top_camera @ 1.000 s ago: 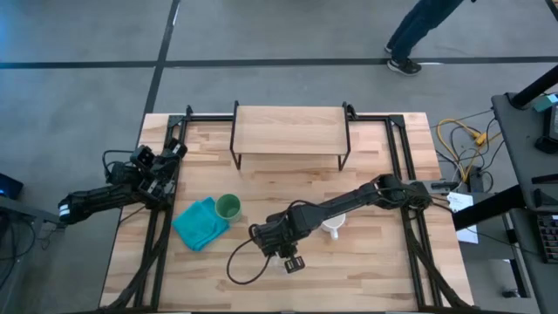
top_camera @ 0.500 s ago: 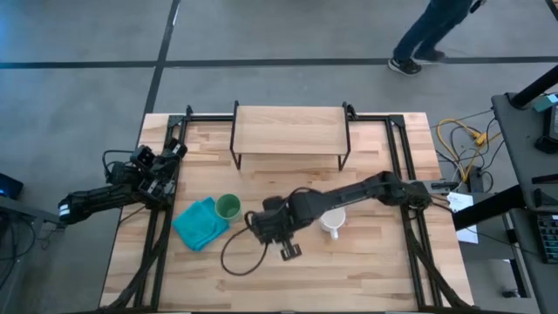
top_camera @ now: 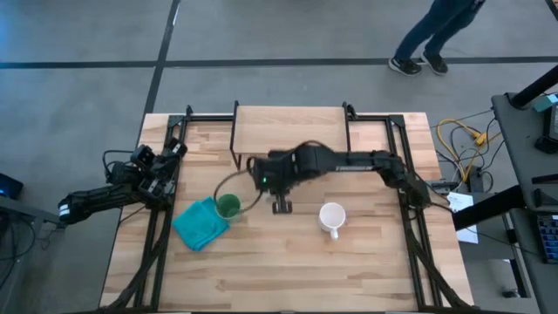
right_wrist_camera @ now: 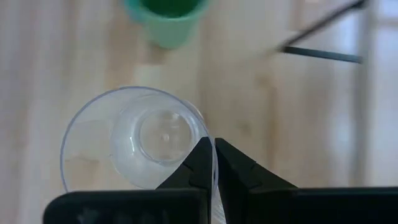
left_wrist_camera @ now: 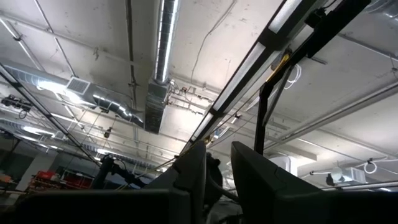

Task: Stack small to large cups/mugs on shelf
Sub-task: Put the transparent mug on the shelf

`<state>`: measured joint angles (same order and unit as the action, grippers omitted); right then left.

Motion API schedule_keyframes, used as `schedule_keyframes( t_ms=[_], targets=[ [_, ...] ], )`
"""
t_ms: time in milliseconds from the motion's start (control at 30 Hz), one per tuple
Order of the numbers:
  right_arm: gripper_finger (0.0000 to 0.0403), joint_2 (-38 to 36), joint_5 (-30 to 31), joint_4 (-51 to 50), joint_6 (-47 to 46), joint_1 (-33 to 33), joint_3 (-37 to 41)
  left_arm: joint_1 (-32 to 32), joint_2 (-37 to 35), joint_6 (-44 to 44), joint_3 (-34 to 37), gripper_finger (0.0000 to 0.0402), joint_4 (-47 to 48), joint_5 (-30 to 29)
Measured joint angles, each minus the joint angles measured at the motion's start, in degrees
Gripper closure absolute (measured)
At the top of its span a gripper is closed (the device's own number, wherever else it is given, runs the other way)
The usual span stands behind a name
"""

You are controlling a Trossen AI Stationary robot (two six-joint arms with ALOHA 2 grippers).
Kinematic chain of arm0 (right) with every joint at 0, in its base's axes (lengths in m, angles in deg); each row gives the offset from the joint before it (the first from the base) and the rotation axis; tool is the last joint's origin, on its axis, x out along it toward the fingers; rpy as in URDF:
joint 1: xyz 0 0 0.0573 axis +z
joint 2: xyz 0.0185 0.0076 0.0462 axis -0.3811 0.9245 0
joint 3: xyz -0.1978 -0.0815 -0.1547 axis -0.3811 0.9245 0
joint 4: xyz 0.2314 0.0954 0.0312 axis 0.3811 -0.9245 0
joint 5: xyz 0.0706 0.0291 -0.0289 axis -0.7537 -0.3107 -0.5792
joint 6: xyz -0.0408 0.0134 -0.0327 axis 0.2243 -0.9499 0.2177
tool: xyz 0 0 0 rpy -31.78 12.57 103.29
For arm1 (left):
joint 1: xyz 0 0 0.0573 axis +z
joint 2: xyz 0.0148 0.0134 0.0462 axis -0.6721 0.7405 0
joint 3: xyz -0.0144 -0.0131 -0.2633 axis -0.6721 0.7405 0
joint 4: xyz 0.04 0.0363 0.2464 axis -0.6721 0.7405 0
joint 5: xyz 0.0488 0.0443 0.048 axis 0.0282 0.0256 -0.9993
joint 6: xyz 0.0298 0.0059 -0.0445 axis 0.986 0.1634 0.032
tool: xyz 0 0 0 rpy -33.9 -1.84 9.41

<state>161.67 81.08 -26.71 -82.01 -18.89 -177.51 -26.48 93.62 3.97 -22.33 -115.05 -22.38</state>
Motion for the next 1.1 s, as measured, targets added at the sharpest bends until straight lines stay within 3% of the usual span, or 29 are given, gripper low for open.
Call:
schedule_keyframes(
  t_ms=[300, 633, 1100],
  targets=[
    [0.0394, -1.4, 2.7, 3.4, 2.4, -7.2, 0.0, 0.0, 0.6, 2.8, 0.0, 0.0338, 0.0, -6.2],
    [0.0394, -3.7, 2.7, 15.1, 5.7, -11.6, 0.0, 0.0, 2.6, 5.0, 0.0, 0.0338, 0.0, -6.3],
    [0.0394, -3.7, 2.1, 20.4, 6.9, -18.0, 0.0, 0.0, 3.4, 5.0, 0.0, 0.0338, 0.1, -6.3]
  ],
)
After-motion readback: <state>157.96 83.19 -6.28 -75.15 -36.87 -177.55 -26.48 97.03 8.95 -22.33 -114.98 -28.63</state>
